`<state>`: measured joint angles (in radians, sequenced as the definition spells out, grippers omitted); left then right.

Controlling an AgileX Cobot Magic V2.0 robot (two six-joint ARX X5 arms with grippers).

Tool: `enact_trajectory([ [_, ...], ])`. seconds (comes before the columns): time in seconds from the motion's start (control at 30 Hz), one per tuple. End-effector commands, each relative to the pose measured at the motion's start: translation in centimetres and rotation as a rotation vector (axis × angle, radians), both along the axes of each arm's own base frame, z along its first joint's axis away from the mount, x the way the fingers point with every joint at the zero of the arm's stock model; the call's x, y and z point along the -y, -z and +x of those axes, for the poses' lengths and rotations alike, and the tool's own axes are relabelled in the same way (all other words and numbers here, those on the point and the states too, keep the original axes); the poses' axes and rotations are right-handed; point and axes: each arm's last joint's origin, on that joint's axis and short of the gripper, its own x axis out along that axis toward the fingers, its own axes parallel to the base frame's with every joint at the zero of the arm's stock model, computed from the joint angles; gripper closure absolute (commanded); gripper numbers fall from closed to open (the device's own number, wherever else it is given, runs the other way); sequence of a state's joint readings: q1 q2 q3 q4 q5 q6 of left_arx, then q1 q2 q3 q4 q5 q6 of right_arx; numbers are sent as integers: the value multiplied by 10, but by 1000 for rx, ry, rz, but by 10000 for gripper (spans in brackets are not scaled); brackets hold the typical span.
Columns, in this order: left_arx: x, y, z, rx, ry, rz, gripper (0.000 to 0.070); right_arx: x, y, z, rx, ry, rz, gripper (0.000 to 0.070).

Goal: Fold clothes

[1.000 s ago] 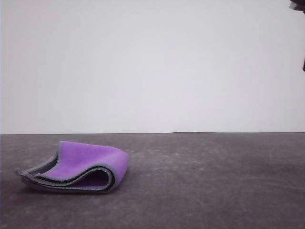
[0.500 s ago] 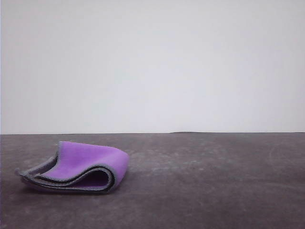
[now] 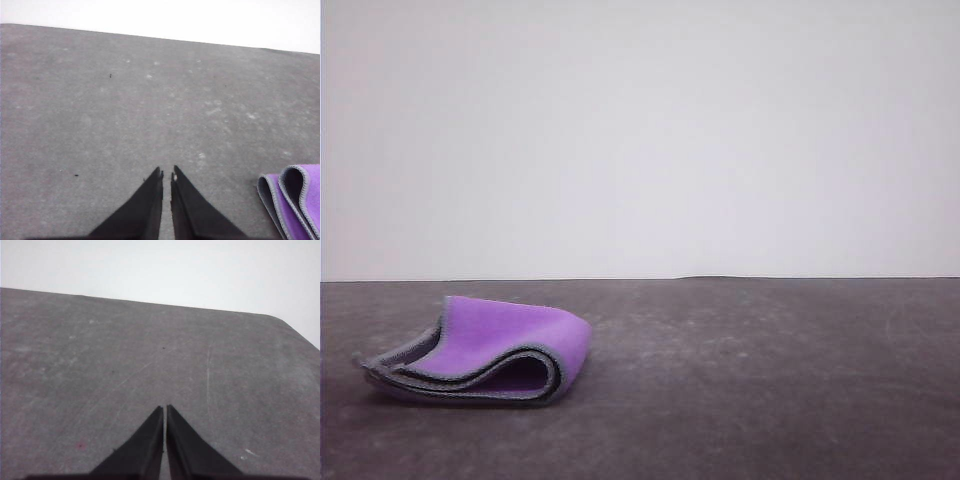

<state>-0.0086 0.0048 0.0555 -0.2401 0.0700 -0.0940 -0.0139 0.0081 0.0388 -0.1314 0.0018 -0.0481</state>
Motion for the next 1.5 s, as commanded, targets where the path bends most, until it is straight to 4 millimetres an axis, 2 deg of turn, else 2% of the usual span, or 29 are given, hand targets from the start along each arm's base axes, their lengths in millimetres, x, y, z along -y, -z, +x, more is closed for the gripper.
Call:
enact_trajectory([
  [0.0, 0, 7, 1, -25, -5, 0, 683, 0, 4, 0, -6, 0, 16, 698],
  [0.3, 0, 7, 1, -25, -5, 0, 683, -1, 12, 0, -77, -9, 19, 698],
  [1.47, 0, 7, 1, -25, -5, 0, 683, -1, 11, 1, -47, -13, 15, 697],
])
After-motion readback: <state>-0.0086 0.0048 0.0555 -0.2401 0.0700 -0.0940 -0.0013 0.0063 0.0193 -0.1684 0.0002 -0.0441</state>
